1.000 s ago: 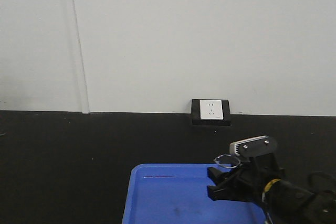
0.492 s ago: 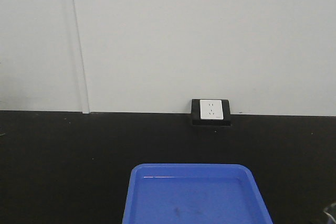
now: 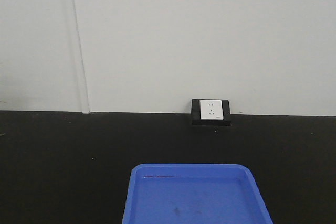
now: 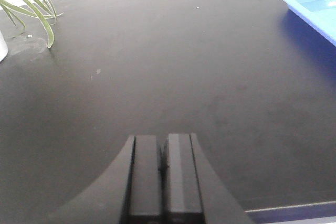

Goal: Move beaker to silver tray on left bench
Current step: 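Hold the beaker in the right gripper while the base turns away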

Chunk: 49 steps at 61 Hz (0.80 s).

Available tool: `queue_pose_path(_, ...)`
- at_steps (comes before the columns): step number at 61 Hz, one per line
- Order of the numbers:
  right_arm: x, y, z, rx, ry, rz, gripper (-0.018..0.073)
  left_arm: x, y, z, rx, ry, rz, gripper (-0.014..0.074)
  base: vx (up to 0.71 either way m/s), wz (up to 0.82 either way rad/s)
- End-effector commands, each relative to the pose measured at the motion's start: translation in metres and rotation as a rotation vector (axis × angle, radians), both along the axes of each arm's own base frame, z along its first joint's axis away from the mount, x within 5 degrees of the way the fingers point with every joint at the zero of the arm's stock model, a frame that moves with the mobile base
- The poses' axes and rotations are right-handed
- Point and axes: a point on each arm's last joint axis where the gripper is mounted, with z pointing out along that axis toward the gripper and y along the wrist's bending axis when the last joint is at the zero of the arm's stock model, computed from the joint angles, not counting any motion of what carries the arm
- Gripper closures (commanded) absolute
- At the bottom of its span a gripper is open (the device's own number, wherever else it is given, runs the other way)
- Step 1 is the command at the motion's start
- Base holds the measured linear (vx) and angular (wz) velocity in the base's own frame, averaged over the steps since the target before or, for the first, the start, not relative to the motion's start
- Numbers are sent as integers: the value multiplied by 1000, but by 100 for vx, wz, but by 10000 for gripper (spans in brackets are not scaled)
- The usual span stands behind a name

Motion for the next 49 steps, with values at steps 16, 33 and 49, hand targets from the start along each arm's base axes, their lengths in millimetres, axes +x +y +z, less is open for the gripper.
queue_pose_path(16,1,2,16,10,-94,20,571,2,-1,0,-5,-65,-15,595,0,0)
queue_pose_path(33,1,2,16,10,-94,20,571,2,-1,0,-5,-65,-15,595,0,0)
queue_pose_path(49,1,2,16,10,-94,20,571,2,-1,0,-5,-65,-15,595,-1,-3)
